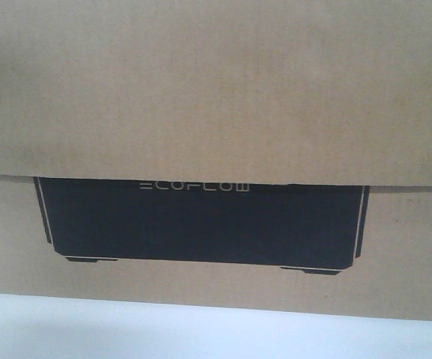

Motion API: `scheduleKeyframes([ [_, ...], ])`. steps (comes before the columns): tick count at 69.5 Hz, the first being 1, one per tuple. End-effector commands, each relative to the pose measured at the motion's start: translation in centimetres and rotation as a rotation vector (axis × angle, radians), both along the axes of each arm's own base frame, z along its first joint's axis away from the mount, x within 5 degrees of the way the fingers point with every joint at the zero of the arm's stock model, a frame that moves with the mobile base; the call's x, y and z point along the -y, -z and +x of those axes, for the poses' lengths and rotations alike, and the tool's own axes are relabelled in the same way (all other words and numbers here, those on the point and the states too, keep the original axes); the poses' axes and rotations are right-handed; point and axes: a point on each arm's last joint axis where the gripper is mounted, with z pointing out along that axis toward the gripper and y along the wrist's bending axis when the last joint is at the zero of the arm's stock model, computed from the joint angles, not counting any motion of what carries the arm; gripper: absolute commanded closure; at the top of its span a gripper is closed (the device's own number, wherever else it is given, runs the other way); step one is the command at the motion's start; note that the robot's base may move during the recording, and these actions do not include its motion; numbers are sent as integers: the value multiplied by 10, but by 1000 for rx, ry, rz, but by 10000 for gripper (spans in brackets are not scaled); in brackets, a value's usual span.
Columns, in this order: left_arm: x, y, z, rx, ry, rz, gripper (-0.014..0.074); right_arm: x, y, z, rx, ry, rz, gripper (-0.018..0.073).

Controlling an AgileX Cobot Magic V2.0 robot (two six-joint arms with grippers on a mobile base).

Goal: Grab box from left shelf to table start

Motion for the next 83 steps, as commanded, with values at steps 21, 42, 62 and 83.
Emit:
scheduleKeyframes([
  [21, 0, -17, -1, 121, 7, -37, 699, 0, -16, 0, 116, 4, -6, 501],
  [42, 0, -16, -1, 120, 7, -37, 699, 0, -16, 0, 116, 4, -6, 501],
  [62, 1, -3, -3, 79, 13, -82, 699, 0, -16, 0, 116, 4, -6, 501],
  [83, -10, 57, -23, 239, -123, -87, 699, 0, -16, 0, 116, 4, -6, 501],
])
